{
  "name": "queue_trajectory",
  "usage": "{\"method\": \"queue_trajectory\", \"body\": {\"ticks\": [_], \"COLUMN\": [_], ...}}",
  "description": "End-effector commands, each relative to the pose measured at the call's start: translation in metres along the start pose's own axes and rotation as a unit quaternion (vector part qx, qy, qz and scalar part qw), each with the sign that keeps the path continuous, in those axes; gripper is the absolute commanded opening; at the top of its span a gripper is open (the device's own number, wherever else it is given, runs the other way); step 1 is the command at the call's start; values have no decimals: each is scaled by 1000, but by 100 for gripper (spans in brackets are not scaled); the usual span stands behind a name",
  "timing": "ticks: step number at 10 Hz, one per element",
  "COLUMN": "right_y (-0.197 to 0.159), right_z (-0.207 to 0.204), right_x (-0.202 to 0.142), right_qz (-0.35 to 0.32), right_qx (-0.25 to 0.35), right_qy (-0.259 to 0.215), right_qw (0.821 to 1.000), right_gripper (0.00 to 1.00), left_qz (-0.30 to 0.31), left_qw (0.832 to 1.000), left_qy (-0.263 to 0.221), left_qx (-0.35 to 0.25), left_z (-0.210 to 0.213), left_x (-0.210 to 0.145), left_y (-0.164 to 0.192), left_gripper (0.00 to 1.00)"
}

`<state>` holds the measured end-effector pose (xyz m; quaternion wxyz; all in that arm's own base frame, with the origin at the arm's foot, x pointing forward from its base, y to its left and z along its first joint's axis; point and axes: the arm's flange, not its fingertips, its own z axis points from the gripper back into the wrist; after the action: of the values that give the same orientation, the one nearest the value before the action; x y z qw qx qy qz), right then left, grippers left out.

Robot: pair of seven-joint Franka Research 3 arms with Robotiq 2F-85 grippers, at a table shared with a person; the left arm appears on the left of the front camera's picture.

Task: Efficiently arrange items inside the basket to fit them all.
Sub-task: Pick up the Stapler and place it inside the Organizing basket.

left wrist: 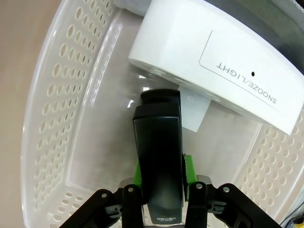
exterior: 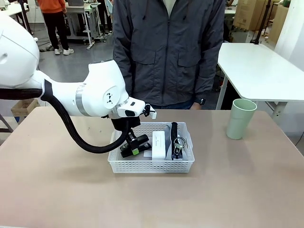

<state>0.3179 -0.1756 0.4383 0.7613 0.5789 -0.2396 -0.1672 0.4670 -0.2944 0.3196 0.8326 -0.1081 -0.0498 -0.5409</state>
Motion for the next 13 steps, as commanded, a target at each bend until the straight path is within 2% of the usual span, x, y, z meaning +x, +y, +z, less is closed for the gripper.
{"method": "queue_trajectory", "body": {"ticks": [1,2,3,4,5,7,8,9,10,11,12,13], "right_y": [0,0,0,0,0,0,0,0,0,0,0,0], "right_z": [1,1,1,1,1,1,1,1,1,1,1,1], "right_x": [0,0,0,0,0,0,0,0,0,0,0,0], "right_qz": [3,3,3,3,3,3,3,3,3,3,3,3], "right_qx": [4,4,4,4,4,4,4,4,4,4,4,4], "right_qy": [0,0,0,0,0,0,0,0,0,0,0,0], "right_qw": [1000,1000,1000,1000,1000,1000,1000,1000,1000,1000,1000,1000], "right_gripper": [100,100,100,100,100,100,100,100,100,100,100,100], "left_qz": [3,-2,-4,-3,-2,-1,-18,-16,-29,-43,21,138], "left_qw": [1000,1000,1000,1000,1000,1000,995,991,977,965,957,935], "left_qy": [11,13,13,10,8,-16,-54,-81,-118,-168,-202,-271], "left_qx": [0,-1,0,2,-1,-5,-85,-107,-175,-195,-206,-181], "left_z": [6,4,4,6,7,27,52,83,120,152,180,201], "left_x": [4,4,4,4,3,-3,-10,-23,-40,-58,-81,-104], "left_y": [-1,-2,-3,-3,-3,-10,-16,-20,-27,-29,-24,-16], "left_gripper": [37,94,94,100,97,100,100,100,100,100,100,100]}}
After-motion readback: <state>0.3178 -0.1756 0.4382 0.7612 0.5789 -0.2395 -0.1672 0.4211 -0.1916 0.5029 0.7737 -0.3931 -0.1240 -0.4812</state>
